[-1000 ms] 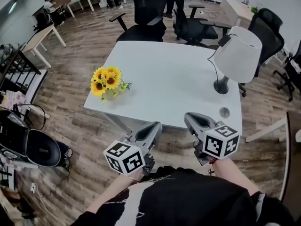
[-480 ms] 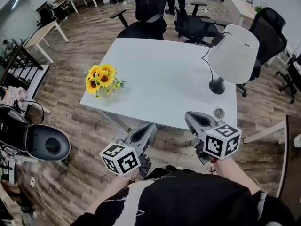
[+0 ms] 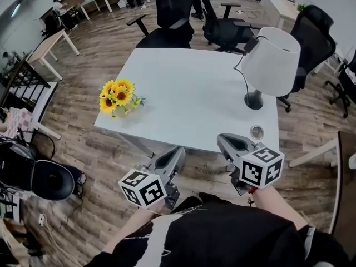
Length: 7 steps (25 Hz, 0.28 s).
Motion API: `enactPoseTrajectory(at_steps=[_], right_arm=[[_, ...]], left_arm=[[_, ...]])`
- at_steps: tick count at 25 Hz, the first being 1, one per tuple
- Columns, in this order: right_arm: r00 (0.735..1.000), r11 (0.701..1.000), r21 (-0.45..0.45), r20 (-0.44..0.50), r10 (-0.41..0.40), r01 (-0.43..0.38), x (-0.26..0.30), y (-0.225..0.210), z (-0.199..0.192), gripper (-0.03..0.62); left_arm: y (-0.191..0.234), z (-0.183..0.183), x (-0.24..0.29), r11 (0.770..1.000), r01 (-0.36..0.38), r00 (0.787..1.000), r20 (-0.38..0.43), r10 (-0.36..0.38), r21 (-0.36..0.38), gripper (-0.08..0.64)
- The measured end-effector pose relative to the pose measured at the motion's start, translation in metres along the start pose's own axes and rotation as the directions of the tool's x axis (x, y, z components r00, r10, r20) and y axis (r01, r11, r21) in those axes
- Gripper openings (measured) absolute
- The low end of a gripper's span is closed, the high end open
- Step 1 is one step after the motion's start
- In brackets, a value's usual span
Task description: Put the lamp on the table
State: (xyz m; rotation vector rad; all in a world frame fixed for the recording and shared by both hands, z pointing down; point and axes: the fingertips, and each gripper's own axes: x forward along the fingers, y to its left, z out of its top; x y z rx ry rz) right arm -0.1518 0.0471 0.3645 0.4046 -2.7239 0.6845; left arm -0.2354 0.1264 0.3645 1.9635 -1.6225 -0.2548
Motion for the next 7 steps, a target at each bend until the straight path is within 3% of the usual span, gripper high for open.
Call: enactPoseTrajectory(at_steps=[7], right_arm=[[1.0, 1.0, 0.006, 0.003, -0.007, 0.007, -0.0044, 0.0026, -0.0044, 0.017]], left_arm=[[-0.0004, -0.0051, -0.0036, 1.0, 0.001, 1.0, -0.005, -0.001, -0.008, 0.014]])
